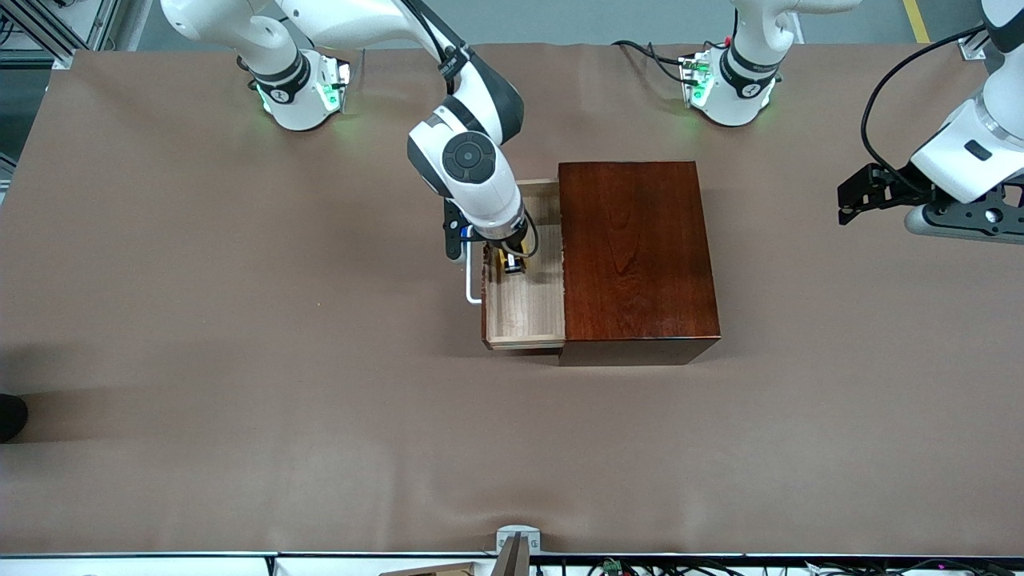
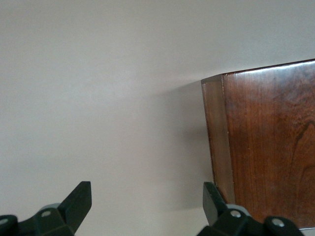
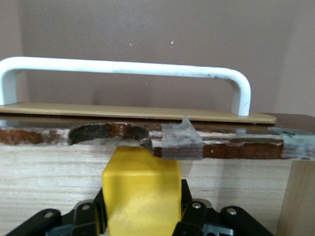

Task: Open drawer, take yellow block, close drawer
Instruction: 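Close the right gripper on the yellow cube, then lift the yellow cube out of the drawer with the right gripper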

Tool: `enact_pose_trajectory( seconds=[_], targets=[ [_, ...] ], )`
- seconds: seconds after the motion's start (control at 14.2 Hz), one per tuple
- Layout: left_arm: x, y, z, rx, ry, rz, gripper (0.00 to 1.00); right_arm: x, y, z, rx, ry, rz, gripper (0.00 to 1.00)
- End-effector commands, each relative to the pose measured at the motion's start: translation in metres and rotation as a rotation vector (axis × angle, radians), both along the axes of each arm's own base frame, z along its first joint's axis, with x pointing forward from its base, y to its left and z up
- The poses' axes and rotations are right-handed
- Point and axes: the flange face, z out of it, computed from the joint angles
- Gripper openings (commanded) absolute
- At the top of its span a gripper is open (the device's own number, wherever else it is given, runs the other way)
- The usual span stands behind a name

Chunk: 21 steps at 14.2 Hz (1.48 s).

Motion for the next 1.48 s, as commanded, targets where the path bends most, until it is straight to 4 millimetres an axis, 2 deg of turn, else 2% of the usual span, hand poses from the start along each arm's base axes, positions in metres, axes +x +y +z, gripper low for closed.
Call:
enact_pose_trajectory(
  seconds=[0.0, 0.28, 0.42, 0.64, 0.78, 0.99, 1.13, 1.34, 1.41],
  targets=[
    [-0.005, 0.005, 0.005, 0.021, -0.009, -0.012, 1.0, 0.004, 0.004, 0.009, -0.008, -0.021, -0.017, 0.0],
    [0.004, 0.002, 0.01, 0.021, -0.023, -0.014, 1.0, 0.018, 0.004, 0.038, 0.011, -0.031, -0.026, 0.0],
    [0.006, 0.001, 0.007, 0.02, -0.018, -0.017, 1.0, 0.034, -0.01, 0.059, -0.011, -0.002, -0.031, 0.0],
    [0.006, 0.001, 0.007, 0.02, -0.018, -0.018, 1.0, 0.06, -0.05, 0.1, -0.014, 0.008, -0.005, 0.0],
    [0.006, 0.001, 0.007, 0.022, -0.018, -0.029, 1.0, 0.078, -0.094, 0.124, -0.022, 0.032, 0.055, 0.0],
    [0.005, -0.006, 0.007, 0.022, -0.018, -0.037, 1.0, 0.088, -0.155, 0.152, -0.035, 0.071, 0.247, 0.0],
    [0.004, -0.009, 0.007, 0.022, -0.016, -0.043, 1.0, 0.088, -0.188, 0.157, -0.034, 0.076, 0.359, 0.0],
    [0.001, -0.018, 0.009, 0.023, -0.02, -0.058, 1.0, 0.082, -0.243, 0.149, -0.028, 0.08, 0.501, 0.0],
    [0.0, -0.021, 0.008, 0.023, -0.018, -0.064, 1.0, 0.079, -0.254, 0.146, -0.023, 0.08, 0.539, 0.0]
  ],
)
